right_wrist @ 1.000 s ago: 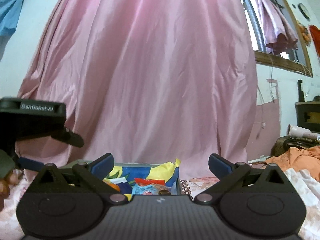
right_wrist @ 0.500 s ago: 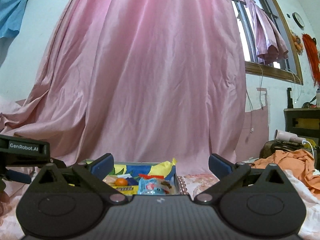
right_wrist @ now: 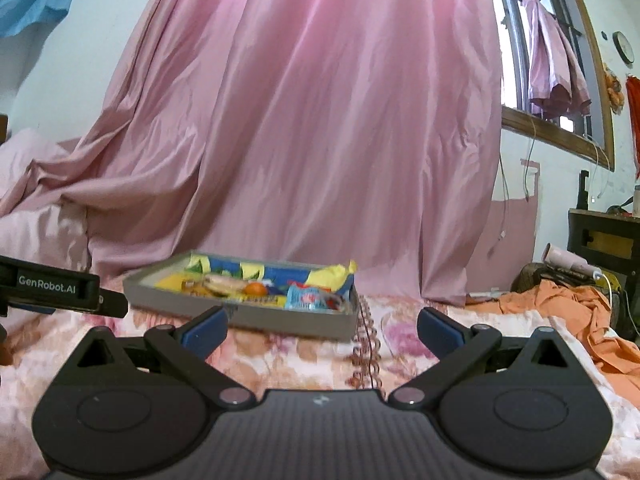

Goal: Organize snacks
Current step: 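Withdraw both tools from the tray toward the bread pack and small cake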

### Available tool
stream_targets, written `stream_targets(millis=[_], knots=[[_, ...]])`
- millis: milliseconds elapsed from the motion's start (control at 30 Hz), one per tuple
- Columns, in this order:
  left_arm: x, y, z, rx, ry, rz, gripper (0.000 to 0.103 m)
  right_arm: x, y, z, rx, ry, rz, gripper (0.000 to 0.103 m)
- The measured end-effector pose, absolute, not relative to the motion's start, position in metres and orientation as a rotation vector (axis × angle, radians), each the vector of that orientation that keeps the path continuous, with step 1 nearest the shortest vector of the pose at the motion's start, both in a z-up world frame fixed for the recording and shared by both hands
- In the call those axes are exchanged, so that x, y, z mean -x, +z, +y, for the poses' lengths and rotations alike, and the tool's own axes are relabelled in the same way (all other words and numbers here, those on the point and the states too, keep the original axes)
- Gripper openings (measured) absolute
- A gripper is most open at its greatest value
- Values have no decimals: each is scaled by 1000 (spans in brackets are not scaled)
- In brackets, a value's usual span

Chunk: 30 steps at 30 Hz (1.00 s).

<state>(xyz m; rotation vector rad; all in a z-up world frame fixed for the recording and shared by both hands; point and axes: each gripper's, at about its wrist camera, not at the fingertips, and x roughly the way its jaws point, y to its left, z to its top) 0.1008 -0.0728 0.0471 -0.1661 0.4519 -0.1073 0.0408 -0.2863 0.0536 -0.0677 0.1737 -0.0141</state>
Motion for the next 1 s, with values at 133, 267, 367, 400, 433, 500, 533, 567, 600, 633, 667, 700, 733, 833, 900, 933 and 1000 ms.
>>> stream_targets(millis=[133, 267, 367, 400, 433, 500, 533, 567, 600, 633, 667, 700, 733, 833, 900, 933, 1000], knots=[[-93, 40, -74, 112, -123, 458, 102, -32, 45, -285, 84, -2, 229, 103], [-87, 32, -77, 81, -149, 469, 102, -26, 35, -282, 101, 14, 288, 103], [-85, 25, -78, 60, -165, 488, 102, -26, 29, -280, 103, 28, 336, 103], [-85, 22, -78, 51, -169, 496, 102, -26, 27, -280, 99, 32, 351, 103], [-85, 20, -79, 44, -172, 503, 102, -28, 25, -280, 94, 36, 365, 103], [-86, 15, -78, 36, -183, 525, 102, -31, 21, -281, 77, 45, 393, 103], [-87, 12, -76, 37, -189, 539, 102, -33, 20, -281, 68, 48, 407, 103], [-88, 10, -75, 39, -192, 552, 102, -34, 18, -282, 59, 52, 422, 103], [-89, 7, -73, 41, -191, 564, 102, -36, 16, -282, 54, 53, 435, 103], [-90, 4, -71, 43, -189, 579, 102, -38, 14, -282, 53, 54, 450, 103], [-92, 1, -70, 43, -187, 594, 102, -39, 12, -281, 54, 54, 462, 103], [-93, -2, -69, 42, -185, 606, 102, -40, 9, -280, 58, 53, 475, 103], [-95, -4, -68, 41, -183, 616, 102, -42, 7, -280, 61, 55, 486, 103], [-99, -9, -66, 33, -181, 635, 102, -46, 1, -277, 63, 65, 516, 103], [-101, -12, -66, 21, -182, 645, 102, -49, -3, -275, 63, 72, 535, 103], [-103, -13, -66, 13, -183, 650, 102, -51, -5, -275, 61, 75, 545, 103], [-105, -16, -66, -4, -184, 662, 102, -55, -9, -274, 58, 78, 564, 103]])
